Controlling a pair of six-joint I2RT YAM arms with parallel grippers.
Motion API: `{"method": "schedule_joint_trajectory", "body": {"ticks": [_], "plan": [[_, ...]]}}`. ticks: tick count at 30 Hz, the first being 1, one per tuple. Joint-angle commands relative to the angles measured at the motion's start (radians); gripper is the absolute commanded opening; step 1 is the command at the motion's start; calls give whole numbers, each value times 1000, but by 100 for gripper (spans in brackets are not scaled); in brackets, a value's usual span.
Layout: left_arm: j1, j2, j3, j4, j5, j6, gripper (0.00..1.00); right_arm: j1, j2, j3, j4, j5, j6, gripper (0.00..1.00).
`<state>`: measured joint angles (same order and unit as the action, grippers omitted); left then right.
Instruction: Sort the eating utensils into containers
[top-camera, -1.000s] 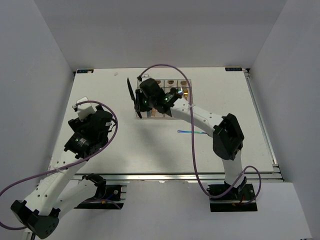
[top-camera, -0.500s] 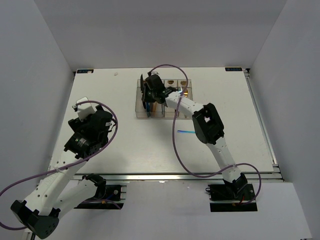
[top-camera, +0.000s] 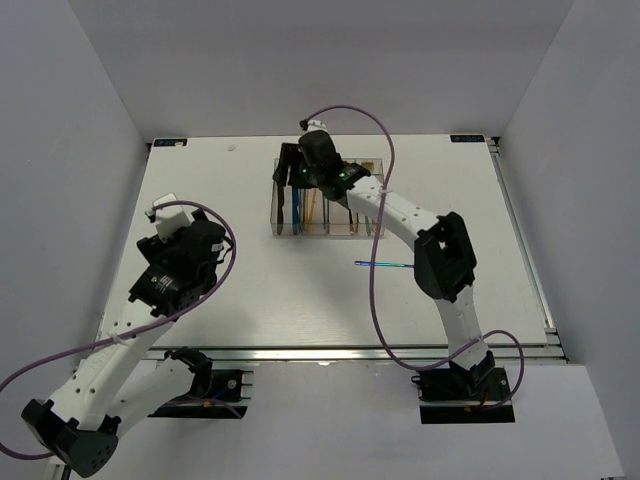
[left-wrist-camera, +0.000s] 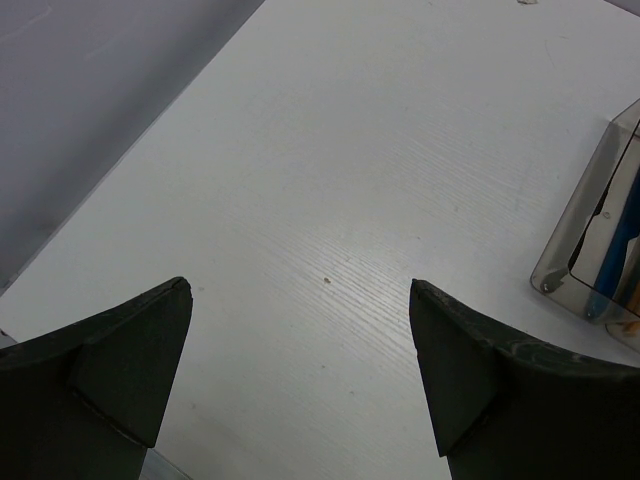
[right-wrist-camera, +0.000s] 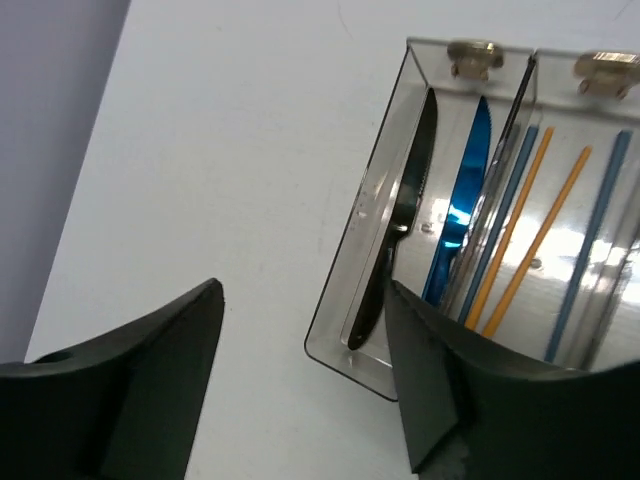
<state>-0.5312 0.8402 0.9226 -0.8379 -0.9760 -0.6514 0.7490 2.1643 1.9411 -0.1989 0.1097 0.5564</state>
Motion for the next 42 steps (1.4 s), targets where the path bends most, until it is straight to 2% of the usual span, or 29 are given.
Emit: {"method": "schedule_joint_trajectory", "body": {"ticks": [1,2,5,7,9,11,12,15,16,18,20,26,28,31,35,42], "plan": [[7,3,-4,5,-1,4,98,0,-107,-18,-3,63,-30,72],[8,5,-4,5,0,4,98,1,-125,-36,-55,120,-33,89],[8,13,-2,6,5,9,98,0,-233,-125,-117,261,-36,89],[8,19,-5,13,13,12,98,-2,-328,-241,-155,400,26,89],[8,23,-4,14,17,16,98,-3,-417,-348,-213,470,89,89],[8,30,-4,17,22,19,98,-4,-463,-398,-281,584,163,89],[10,31,-2,17,23,21,98,-2,-504,-437,-366,619,207,89],[10,33,-2,17,25,21,98,-5,-584,-510,-466,688,411,89],[10,31,-2,17,26,21,98,-5,-601,-555,-531,699,521,89],[11,28,-5,19,26,21,98,-16,-646,-605,-597,694,644,87],[11,22,-4,19,26,21,98,-33,-669,-688,-611,664,729,79],[10,13,-7,19,31,21,98,-146,-620,-775,-709,484,925,73],[11,8,-7,17,31,21,98,-171,-592,-778,-728,440,962,67],[11,0,-8,19,34,21,98,-201,-537,-772,-737,394,996,64],[11,-13,-11,23,37,24,98,-226,-457,-742,-783,380,1073,63],[11,-20,-11,25,42,27,98,-269,-356,-693,-787,327,1096,59]]}}
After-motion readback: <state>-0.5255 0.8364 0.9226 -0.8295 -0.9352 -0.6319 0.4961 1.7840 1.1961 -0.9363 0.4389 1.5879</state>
